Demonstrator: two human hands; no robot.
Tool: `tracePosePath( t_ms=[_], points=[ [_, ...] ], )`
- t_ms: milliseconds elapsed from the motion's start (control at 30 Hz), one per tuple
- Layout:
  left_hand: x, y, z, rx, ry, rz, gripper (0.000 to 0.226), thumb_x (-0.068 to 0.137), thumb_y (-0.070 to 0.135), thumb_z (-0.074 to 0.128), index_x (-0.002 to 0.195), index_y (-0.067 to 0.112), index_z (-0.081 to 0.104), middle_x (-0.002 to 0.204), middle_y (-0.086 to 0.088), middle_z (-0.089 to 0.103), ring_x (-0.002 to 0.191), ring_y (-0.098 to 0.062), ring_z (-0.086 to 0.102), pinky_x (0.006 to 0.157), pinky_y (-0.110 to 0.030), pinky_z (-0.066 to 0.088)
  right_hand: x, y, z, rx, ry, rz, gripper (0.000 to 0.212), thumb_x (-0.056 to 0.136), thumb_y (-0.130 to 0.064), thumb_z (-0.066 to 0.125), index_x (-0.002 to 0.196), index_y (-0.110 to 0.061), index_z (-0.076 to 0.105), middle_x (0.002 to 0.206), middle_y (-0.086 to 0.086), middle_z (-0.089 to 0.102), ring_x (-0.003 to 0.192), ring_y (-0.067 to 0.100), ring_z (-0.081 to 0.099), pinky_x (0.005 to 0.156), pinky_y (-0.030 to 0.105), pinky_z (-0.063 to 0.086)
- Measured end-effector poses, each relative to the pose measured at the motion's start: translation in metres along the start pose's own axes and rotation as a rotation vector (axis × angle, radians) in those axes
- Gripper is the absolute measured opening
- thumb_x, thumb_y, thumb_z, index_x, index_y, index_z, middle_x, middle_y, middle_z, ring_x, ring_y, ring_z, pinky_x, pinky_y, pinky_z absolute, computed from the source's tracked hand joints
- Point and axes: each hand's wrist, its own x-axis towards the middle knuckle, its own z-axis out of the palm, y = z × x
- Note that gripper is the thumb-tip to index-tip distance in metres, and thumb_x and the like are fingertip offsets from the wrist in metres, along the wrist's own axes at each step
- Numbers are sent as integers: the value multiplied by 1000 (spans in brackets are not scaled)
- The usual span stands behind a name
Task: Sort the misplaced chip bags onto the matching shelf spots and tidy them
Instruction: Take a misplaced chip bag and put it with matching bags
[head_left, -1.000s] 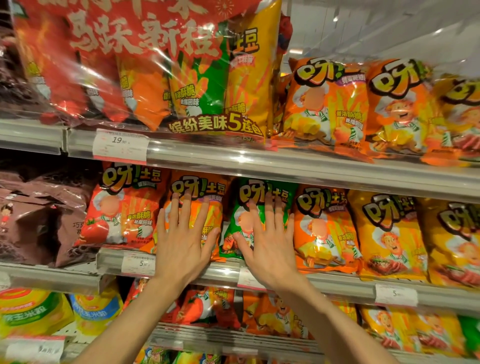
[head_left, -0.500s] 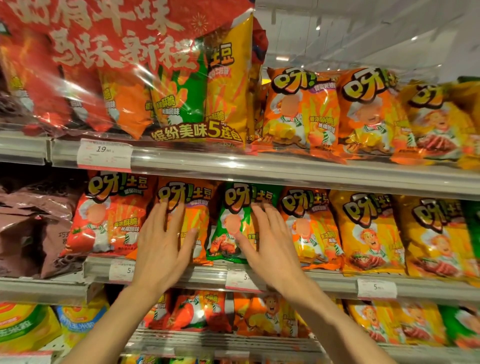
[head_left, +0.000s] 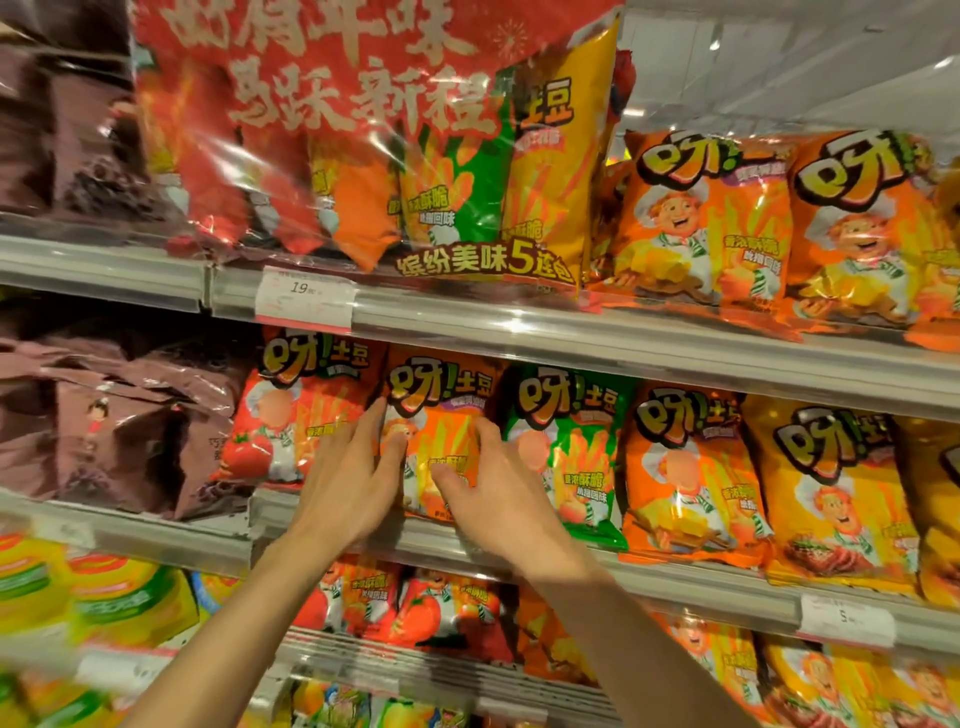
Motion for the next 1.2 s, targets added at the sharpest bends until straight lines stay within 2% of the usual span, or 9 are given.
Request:
tracePosePath(
  t_ms=[133,200,367,467,633,767,933,1067,1200],
  points=[
    [8,7,-4,39,-9,-30,61,104,47,32,155,15,27,113,-16,70,120,-43,54,95,-49,43,10,1,10,-43,-25,54,84,96,-62,47,158,-30,1,109,7,66,99,29,66,86,46,55],
    [8,13,-6,75,-25,-22,58,106,42,32,156,15,25,107,-15,71,119,-40,54,101,-47,39,10,1,10,-40,-31,56,84,97,-60,48,158,-30,-2,104,6,67,94,28,66,79,40,54],
    [13,0,-4,-14,-16,52,63,101,58,29,156,28,28,131,-13,63,123,-36,54,105,-52,41,7,2,3,67,1,16,83,98,-55,52,160,-30,3,116,0,67,102,24,67,85,39,54],
    [9,5,-11,-126,-33,36,61,101,63,31,156,39,23,153,-4,43,140,-28,41,108,-44,34,4,4,-7,163,2,-4,80,96,-60,53,158,-40,7,130,-1,58,106,22,65,93,38,53],
    [-9,14,-23,-240,-44,71,64,94,69,37,153,54,16,154,5,36,128,-9,40,102,-34,31,-8,6,-20,128,42,-81,84,94,-65,52,159,-43,2,153,-5,44,136,15,49,109,40,45],
    [-23,15,-21,-336,-15,76,62,94,66,42,151,58,18,160,14,29,148,-10,23,116,-41,25,-26,12,-29,12,83,-89,78,96,-70,38,159,-41,3,160,-11,33,144,12,39,115,38,38],
    [-28,12,-17,-354,18,70,59,99,58,44,152,56,17,153,8,36,129,1,36,107,-35,29,-22,43,-41,-230,457,-12,69,100,-60,38,153,-16,31,153,11,35,142,26,33,114,43,36],
    [-32,17,-16,-354,13,70,61,98,56,43,154,51,19,141,9,41,102,30,37,98,-33,31,-8,58,-31,-218,413,148,81,97,-68,38,155,-13,22,161,21,18,150,35,18,119,48,27],
    [-34,14,-14,-355,15,64,62,97,59,43,153,53,19,156,6,35,141,-4,28,109,-38,27,-1,62,-20,-178,388,206,96,92,-77,37,158,-14,10,165,19,5,153,35,10,120,46,26]
  ],
)
